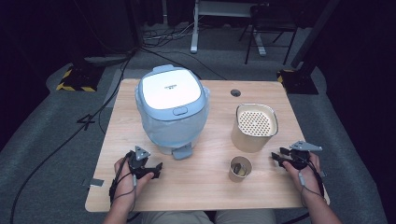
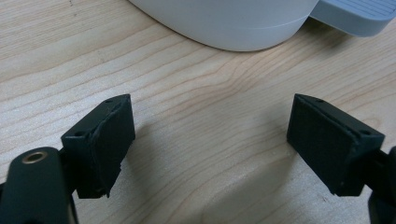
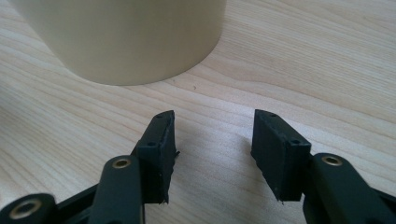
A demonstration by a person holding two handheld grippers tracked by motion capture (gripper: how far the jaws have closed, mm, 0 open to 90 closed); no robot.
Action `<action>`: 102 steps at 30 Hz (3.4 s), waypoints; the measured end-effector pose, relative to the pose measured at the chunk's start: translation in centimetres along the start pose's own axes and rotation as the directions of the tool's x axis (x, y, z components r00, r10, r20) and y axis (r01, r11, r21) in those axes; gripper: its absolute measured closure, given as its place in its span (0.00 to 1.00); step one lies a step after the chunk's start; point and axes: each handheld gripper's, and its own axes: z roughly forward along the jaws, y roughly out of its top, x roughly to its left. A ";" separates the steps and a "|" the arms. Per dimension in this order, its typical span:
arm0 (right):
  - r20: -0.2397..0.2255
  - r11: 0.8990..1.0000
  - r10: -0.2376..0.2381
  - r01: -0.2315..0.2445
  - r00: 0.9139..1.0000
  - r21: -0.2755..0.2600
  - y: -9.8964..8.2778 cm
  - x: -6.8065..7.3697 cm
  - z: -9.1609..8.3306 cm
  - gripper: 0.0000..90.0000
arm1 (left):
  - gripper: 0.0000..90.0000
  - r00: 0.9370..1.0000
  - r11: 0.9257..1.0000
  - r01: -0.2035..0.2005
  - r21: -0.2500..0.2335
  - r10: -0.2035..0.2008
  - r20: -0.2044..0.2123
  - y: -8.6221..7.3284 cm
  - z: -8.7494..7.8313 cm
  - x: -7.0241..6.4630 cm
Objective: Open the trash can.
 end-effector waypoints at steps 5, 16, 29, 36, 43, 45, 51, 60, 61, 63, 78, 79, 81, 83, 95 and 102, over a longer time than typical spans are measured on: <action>0.000 1.000 0.000 0.000 1.000 0.000 0.0 0.0 0.0 0.55 | 0.22 1.000 1.000 -0.003 0.000 0.003 0.000 0.1 -0.1 0.2; 0.000 1.000 0.000 0.000 1.000 0.000 0.0 0.0 0.0 0.55 | 0.49 0.994 0.999 0.011 -0.044 -0.006 0.108 1.1 -2.4 1.1; -0.009 1.000 -0.005 0.005 1.000 -0.001 0.0 -0.1 0.0 0.55 | 0.73 0.959 0.996 -0.056 -0.075 0.074 0.273 2.2 -5.1 1.8; -0.009 1.000 -0.005 0.005 1.000 -0.001 0.0 -0.1 0.0 0.55 | 0.95 0.919 0.980 -0.124 -0.157 0.173 0.354 5.4 -8.6 1.6; -0.010 1.000 -0.005 0.005 1.000 -0.001 0.0 -0.1 0.0 0.55 | 1.00 0.848 0.954 -0.124 -0.272 0.244 0.471 8.4 -11.4 1.4; -0.010 1.000 -0.005 0.005 1.000 -0.001 0.0 -0.1 0.0 0.55 | 1.00 0.833 0.947 -0.133 -0.294 0.267 0.484 9.0 -12.0 1.4; -0.010 1.000 -0.005 0.005 1.000 -0.001 0.0 -0.1 0.0 0.55 | 1.00 0.803 0.922 -0.126 -0.365 0.311 0.509 10.7 -13.5 1.2; -0.009 1.000 -0.004 0.004 1.000 -0.002 0.0 -0.1 0.0 0.55 | 1.00 0.776 0.888 -0.127 -0.443 0.367 0.513 14.7 -14.7 0.7; -0.009 1.000 -0.004 0.004 1.000 -0.002 0.0 -0.1 0.0 0.55 | 1.00 0.790 0.890 -0.139 -0.435 0.364 0.493 15.5 -14.8 0.5; -0.009 1.000 -0.005 0.005 1.000 -0.002 0.0 -0.1 0.0 0.55 | 1.00 0.793 0.888 -0.138 -0.438 0.364 0.489 16.3 -14.8 0.3; -0.011 1.000 -0.002 0.002 1.000 -0.002 0.0 -0.1 0.0 0.55 | 1.00 0.838 0.889 -0.240 -0.390 0.393 0.379 19.9 -13.0 -1.2; -0.011 1.000 -0.002 0.002 1.000 -0.002 0.0 -0.1 0.0 0.55 | 1.00 0.838 0.889 -0.240 -0.390 0.393 0.379 19.9 -13.0 -1.2; -0.010 1.000 -0.001 0.001 1.000 -0.001 0.0 -0.1 0.0 0.55 | 1.00 0.855 0.896 -0.251 -0.366 0.382 0.351 19.9 -12.3 -1.6; -0.010 1.000 -0.002 0.002 1.000 -0.001 0.0 -0.1 0.0 0.55 | 1.00 0.860 0.899 -0.247 -0.361 0.375 0.345 20.0 -12.1 -1.6; -0.011 1.000 -0.003 0.003 1.000 -0.002 0.0 -0.1 0.0 0.55 | 1.00 0.866 0.912 -0.235 -0.336 0.354 0.353 20.1 -11.3 -1.8; -0.009 1.000 -0.001 0.001 1.000 -0.002 0.0 -0.1 0.1 0.55 | 1.00 0.875 0.901 -0.273 -0.338 0.378 0.301 20.1 -11.3 -2.2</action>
